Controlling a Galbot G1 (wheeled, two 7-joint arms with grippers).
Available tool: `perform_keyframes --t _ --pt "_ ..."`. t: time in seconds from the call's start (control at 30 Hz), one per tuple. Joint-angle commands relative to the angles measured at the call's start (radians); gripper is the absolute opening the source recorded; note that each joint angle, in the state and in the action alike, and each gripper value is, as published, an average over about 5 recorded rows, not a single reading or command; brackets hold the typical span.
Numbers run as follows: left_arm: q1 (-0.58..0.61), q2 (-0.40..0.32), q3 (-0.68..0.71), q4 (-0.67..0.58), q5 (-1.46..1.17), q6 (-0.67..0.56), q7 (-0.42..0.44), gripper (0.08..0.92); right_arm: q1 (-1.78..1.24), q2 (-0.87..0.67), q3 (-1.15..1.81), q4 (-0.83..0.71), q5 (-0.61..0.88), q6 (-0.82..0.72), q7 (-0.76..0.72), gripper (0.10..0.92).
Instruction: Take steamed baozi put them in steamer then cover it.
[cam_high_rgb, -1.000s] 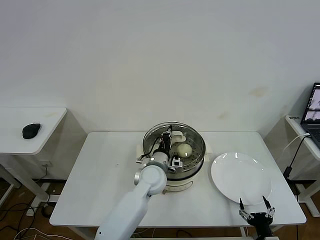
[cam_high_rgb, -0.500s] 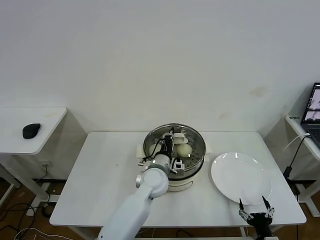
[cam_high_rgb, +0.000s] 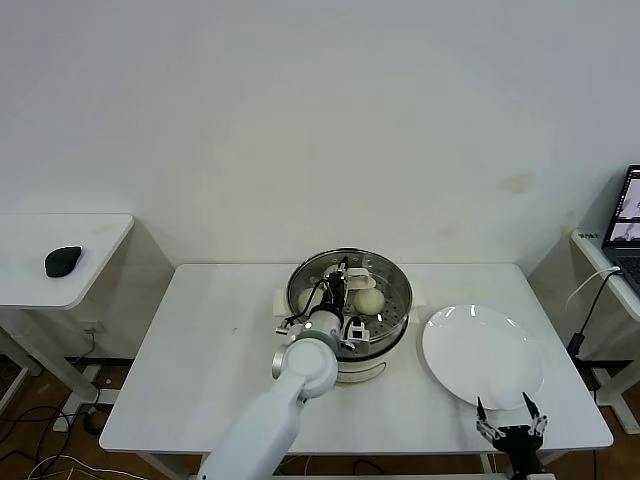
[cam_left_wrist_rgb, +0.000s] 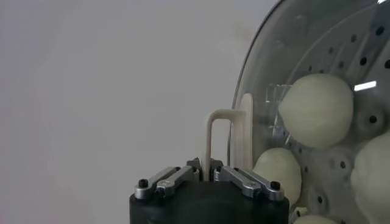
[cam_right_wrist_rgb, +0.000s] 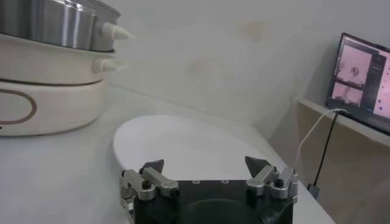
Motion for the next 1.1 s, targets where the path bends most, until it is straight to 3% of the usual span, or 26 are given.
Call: perform_keyframes --t 0.03,0.3,0.5,0.73,0.97,1.1 --pt "0.004 -0.005 -0.008 0.006 0.011 -0.012 -0.014 0.155 0.001 -0.001 -0.001 0.0 -0.001 0.001 -0.001 0.823" --pt "0.013 -0.006 -0.016 -0.013 0.022 -0.024 -0.024 0.182 0.001 0.0 -0.005 0.001 -0.002 0.001 -0.001 0.823" --pt "0.044 0.011 -0.01 -0.087 0.016 -0.025 -0.025 0.341 -0.002 0.0 -0.006 0.005 -0.005 0.001 -0.002 0.823" --pt "0.148 0.063 -0.007 -0.273 -0.018 -0.028 -0.031 0.549 -0.005 0.002 -0.006 0.008 -0.01 0.002 -0.002 0.823" --pt "0.321 0.179 -0.047 -0.495 -0.179 -0.032 -0.056 0.748 -0.009 0.004 -0.008 0.009 -0.018 0.001 -0.001 0.823" --pt "0.482 0.264 -0.158 -0.632 -0.401 -0.075 -0.147 0.812 -0.011 0.003 -0.01 0.008 -0.01 0.014 0.004 0.823"
